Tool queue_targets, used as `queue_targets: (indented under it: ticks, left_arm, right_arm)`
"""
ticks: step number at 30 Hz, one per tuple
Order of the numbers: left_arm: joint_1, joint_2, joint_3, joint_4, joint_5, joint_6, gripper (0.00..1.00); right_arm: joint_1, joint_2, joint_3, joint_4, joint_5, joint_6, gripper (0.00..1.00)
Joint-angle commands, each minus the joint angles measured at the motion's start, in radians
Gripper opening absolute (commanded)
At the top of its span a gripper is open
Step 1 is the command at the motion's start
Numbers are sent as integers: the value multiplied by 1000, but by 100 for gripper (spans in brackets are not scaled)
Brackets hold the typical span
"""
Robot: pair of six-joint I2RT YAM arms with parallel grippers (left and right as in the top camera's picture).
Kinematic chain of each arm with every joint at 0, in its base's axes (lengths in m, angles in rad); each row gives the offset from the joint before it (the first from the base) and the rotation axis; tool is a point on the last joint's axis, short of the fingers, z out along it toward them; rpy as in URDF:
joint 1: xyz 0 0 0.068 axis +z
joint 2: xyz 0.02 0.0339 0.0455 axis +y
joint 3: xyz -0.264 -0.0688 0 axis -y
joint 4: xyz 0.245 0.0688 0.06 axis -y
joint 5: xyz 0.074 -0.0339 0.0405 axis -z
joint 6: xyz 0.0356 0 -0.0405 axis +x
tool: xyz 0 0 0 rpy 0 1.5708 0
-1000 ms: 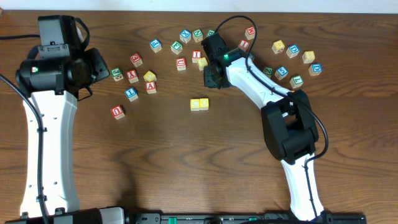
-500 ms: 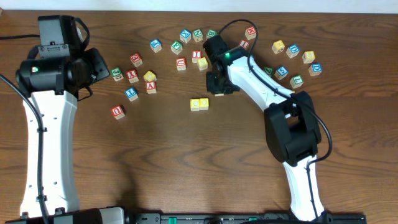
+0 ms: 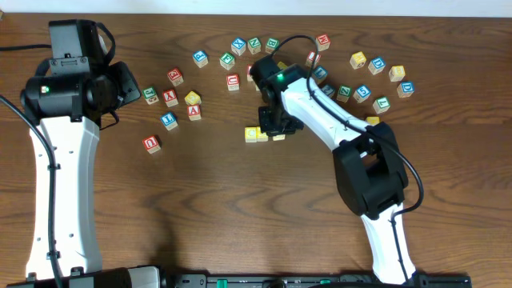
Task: Spell out CORL
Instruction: 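Set the R block right of the O block and open the right gripper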
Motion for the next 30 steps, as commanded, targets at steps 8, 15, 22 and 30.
queue_targets:
  ticks: [8,15,22,30]
  left_arm:
    - [0,9,7,-3,-13,9,41]
    - [0,9,7,-3,-13,9,41]
    - [0,9,7,-3,-13,9,41]
    - [0,9,7,-3,-13,8,41]
  right_arm:
    - [6,-34,-38,31,45,47,19]
    - [18,-34,-47,37,37,47,27]
    - [21,-34,-47,36,21,47,27]
    - [18,-34,-46,32,12,47,30]
